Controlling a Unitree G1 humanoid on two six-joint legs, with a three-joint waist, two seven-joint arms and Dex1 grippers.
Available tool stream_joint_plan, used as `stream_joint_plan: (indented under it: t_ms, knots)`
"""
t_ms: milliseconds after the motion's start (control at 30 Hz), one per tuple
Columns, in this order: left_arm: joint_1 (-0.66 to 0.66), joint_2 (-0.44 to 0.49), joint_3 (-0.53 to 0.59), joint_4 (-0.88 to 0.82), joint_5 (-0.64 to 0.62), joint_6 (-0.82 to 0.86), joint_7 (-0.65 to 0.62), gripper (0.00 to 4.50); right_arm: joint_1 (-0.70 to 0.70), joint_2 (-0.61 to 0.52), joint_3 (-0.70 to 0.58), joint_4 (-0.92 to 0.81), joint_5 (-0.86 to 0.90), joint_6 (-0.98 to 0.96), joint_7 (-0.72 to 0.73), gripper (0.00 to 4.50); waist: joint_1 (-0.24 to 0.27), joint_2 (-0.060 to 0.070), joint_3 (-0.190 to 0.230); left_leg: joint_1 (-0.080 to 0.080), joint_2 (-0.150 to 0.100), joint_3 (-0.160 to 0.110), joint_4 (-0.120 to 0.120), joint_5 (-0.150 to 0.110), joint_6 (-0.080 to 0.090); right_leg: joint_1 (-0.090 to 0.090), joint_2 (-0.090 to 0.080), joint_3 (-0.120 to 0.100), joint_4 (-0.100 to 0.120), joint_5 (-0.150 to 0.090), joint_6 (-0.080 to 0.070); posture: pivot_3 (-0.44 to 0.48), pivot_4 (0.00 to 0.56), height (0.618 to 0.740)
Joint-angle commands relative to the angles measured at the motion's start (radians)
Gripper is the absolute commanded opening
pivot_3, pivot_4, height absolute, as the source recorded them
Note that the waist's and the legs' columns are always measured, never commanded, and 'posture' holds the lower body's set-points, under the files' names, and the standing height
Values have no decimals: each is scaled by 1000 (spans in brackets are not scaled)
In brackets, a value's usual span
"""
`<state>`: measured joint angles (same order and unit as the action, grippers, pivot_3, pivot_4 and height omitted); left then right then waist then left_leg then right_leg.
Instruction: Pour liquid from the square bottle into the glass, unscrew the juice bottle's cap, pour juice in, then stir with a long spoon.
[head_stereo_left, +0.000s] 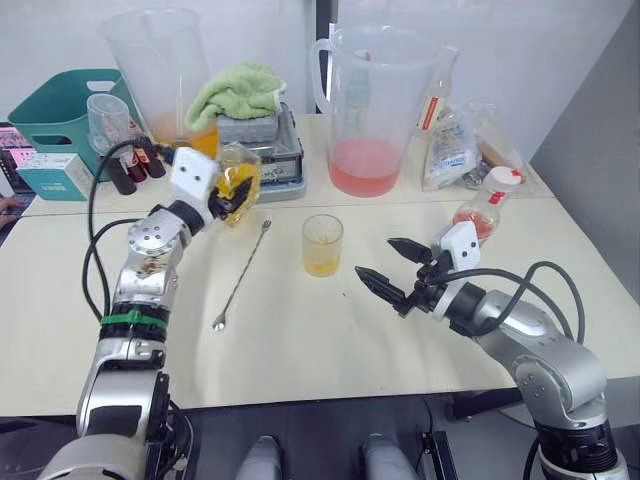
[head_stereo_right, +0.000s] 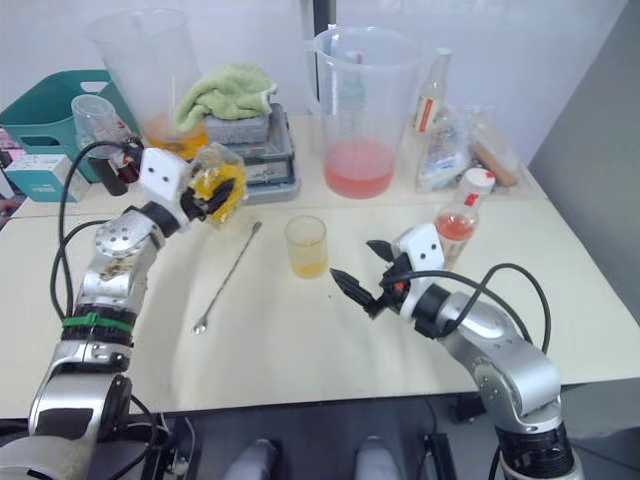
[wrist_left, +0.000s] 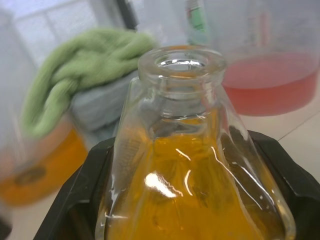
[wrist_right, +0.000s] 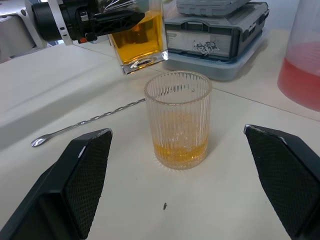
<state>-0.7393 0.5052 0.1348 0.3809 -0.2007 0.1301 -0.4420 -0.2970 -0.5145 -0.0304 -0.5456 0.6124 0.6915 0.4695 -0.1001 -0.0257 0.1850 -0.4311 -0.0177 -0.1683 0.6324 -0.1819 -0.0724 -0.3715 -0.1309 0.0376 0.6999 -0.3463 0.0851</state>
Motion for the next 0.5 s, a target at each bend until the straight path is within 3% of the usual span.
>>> stream_joint_plan:
  t_ms: [33, 233, 500]
  knots:
    - [11, -1, 106, -211, -70, 128, 102, 2823, -22, -30, -15, 2, 25, -10, 70, 4500, 1, 0, 0, 0, 0, 0, 0, 0, 0, 0, 0, 0, 0, 0, 0, 0, 150, 740]
    - [107, -34, 177, -359, -120, 294, 192, 2823, -52, -96, -21, 40, 44, -29, 222, 4500, 8, 0, 0, 0, 0, 0, 2, 0, 0, 1, 0, 0, -1, 0, 0, 0, 150, 740]
    - [151, -67, 180, -364, -116, 392, 255, 2823, -82, -163, -12, 87, 50, -32, 356, 4500, 16, -1, 0, 0, 0, 0, 3, 0, 0, 2, 0, 0, -4, 0, 0, 0, 150, 740]
